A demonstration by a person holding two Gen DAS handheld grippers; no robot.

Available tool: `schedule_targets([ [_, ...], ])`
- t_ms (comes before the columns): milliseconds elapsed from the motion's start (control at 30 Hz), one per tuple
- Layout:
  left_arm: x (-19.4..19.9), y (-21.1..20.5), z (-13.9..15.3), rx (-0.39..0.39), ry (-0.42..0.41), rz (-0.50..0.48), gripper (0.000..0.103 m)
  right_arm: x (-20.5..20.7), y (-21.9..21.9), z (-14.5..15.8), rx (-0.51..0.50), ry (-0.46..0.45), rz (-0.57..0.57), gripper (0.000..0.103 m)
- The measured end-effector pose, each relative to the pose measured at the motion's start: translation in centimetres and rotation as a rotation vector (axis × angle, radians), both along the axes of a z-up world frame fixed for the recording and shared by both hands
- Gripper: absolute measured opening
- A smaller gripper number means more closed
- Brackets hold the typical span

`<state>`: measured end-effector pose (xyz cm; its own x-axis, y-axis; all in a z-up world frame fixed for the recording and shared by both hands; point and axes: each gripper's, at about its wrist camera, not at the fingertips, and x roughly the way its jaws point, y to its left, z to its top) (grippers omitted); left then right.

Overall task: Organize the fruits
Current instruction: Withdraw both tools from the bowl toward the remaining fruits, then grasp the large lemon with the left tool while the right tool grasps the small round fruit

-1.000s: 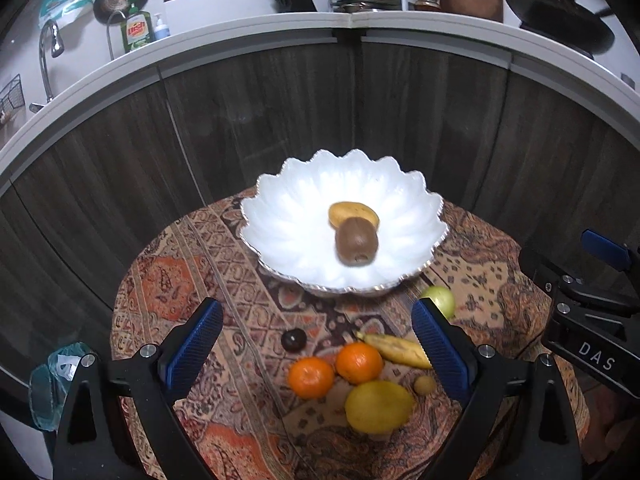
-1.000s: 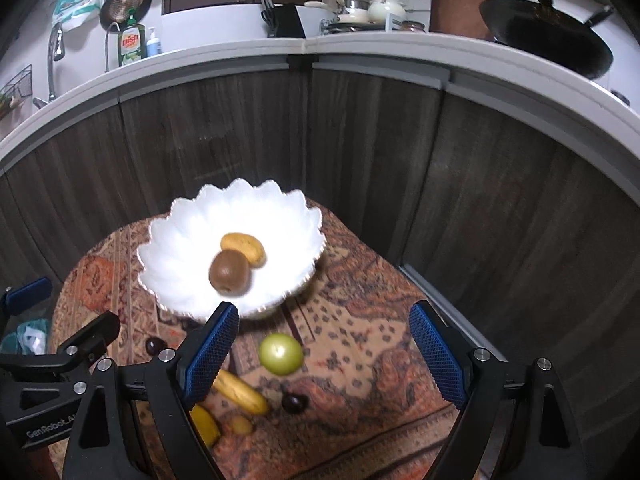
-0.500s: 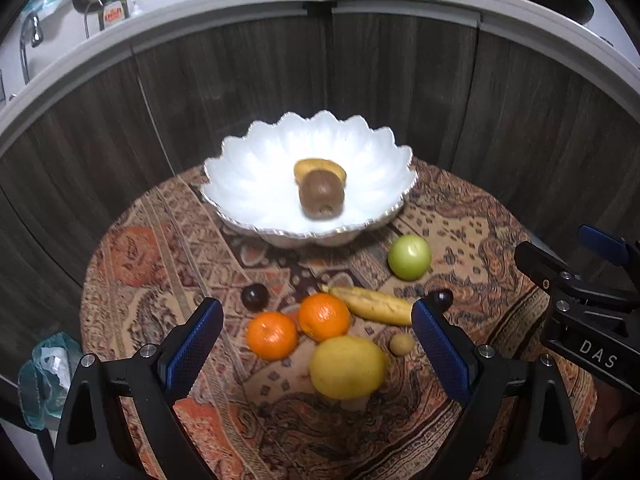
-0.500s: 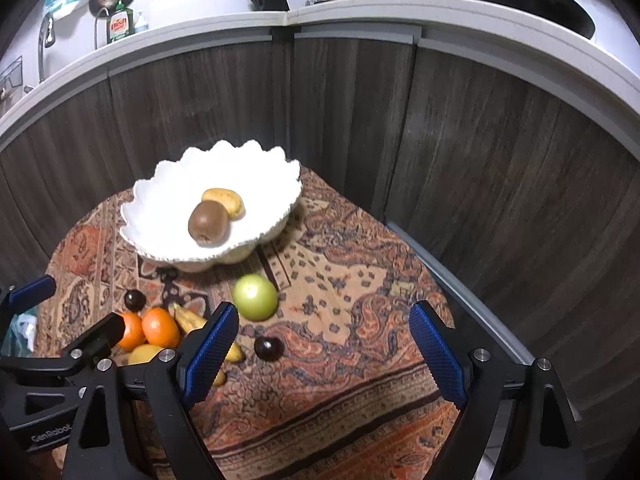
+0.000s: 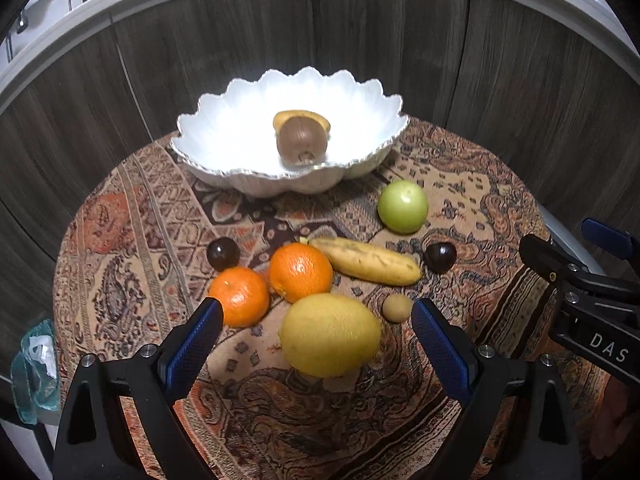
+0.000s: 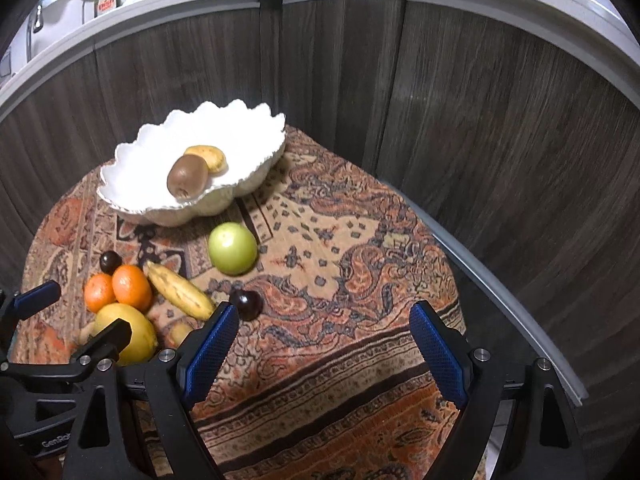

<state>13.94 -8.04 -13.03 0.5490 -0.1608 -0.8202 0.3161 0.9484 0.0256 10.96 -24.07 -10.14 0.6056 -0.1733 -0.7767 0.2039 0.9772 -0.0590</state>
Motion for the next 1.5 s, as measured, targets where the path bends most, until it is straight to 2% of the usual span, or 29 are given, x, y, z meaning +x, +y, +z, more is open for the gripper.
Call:
schedule_targets([
  [467, 0.7, -0.4, -4.1, 0.047, 0.05, -0.006, 0.095, 0.5, 0.5, -2.4, -0.01, 0.053, 0.005, 0.088],
  [867, 1.0, -0.8, -5.0, 0.072, 0.031, -0.004, 0.091, 0.7, 0.5, -3.4, -0.006, 0.074, 0.006, 0.088],
  [967, 1.0, -0.9, -4.9, 0.071, 0.025, -0.011, 0.083, 0.7, 0.5, -3.5, -0.006, 0.076, 0.006, 0.088],
  [1067, 1.0, -1.0, -5.0, 0.041, 0.047, -0.033, 0.067, 0.7, 0.5, -3.5, 0.002, 0.076, 0.005, 0.088],
  [1200, 0.7, -1.4, -5.2, 0.065, 0.032, -0.041, 0.067, 0.7, 0.3, -3.5, 0.002, 0.075, 0.001, 0.088],
  [1500, 0.4, -0.9, -4.6, 0.048, 0.04, -0.028, 0.066, 0.6, 0.3, -3.2, 0.003, 0.069, 0.007, 0.088],
])
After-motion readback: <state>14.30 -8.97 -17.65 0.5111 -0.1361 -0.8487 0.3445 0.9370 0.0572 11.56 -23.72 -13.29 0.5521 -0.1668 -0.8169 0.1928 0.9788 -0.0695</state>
